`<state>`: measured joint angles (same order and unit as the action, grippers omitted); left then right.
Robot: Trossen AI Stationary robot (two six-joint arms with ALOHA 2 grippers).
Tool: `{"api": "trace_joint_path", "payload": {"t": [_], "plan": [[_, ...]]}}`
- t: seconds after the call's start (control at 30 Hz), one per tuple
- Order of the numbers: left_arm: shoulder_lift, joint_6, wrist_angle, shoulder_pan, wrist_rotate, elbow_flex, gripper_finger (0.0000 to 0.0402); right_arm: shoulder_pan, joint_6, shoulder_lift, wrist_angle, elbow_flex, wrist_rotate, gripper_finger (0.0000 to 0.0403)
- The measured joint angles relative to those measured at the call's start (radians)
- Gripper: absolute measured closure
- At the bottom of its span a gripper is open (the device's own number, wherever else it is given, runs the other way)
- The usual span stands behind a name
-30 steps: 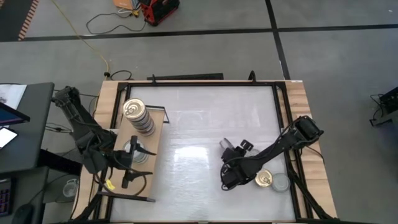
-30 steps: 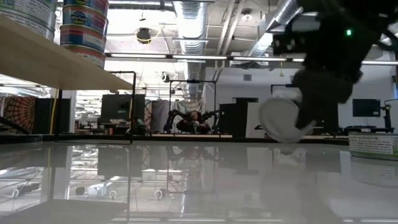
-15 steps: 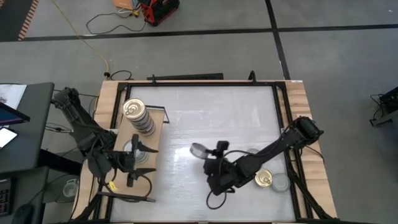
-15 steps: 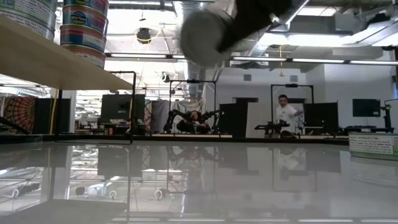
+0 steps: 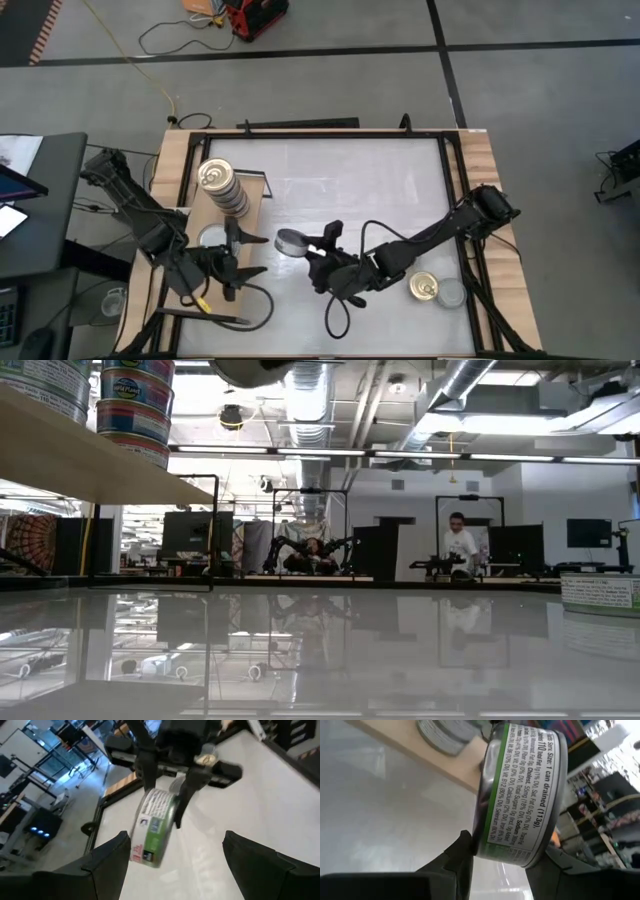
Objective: Stack canned seafood by type on shelf
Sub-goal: Stack the green tuna can on top of the green tuna can on the shelf
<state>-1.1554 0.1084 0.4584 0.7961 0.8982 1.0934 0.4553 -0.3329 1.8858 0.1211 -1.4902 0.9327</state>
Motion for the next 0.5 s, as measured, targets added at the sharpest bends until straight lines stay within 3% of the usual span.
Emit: {"api": "trace_joint_path", "payload": {"t": [0.5], "plan": [[-0.103, 0.14, -0.004, -0.082, 0.004, 0.057, 0.0097, 0.0, -0.069, 0.0, -0.058, 0.0, -0.059, 0.0232]]}}
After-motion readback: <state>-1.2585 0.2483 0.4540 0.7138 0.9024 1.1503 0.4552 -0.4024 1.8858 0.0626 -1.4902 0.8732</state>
